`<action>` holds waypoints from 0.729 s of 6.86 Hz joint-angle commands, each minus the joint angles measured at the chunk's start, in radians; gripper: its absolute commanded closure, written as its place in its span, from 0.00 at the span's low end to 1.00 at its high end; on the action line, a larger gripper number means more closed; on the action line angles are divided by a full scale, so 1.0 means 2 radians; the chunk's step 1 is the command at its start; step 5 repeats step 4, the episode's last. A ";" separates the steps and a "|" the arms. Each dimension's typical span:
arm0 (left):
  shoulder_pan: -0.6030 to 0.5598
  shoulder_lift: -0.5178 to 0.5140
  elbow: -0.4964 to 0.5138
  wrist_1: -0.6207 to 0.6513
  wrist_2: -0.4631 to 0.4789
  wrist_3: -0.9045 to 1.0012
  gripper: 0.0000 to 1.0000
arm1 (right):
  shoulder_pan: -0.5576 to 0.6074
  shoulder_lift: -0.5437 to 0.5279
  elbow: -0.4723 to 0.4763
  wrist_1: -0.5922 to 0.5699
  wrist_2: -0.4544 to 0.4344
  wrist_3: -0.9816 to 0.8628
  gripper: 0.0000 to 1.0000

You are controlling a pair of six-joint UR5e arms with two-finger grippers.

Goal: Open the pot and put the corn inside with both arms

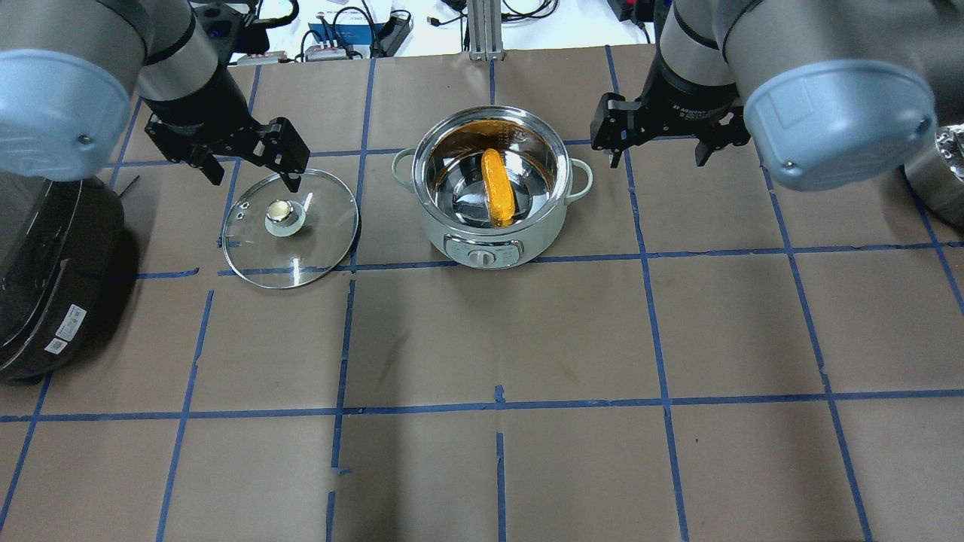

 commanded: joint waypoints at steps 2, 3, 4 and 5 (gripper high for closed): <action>-0.004 0.006 0.000 -0.014 -0.011 -0.012 0.00 | -0.004 0.001 0.003 0.003 0.001 0.008 0.00; -0.002 0.006 -0.001 -0.013 -0.014 -0.011 0.00 | -0.002 0.001 0.003 0.003 0.001 0.000 0.00; 0.000 0.006 -0.001 -0.013 -0.014 -0.010 0.00 | 0.002 0.000 0.001 0.002 0.001 0.001 0.00; 0.000 0.006 -0.001 -0.013 -0.014 -0.010 0.00 | 0.002 0.000 0.001 0.002 0.001 0.001 0.00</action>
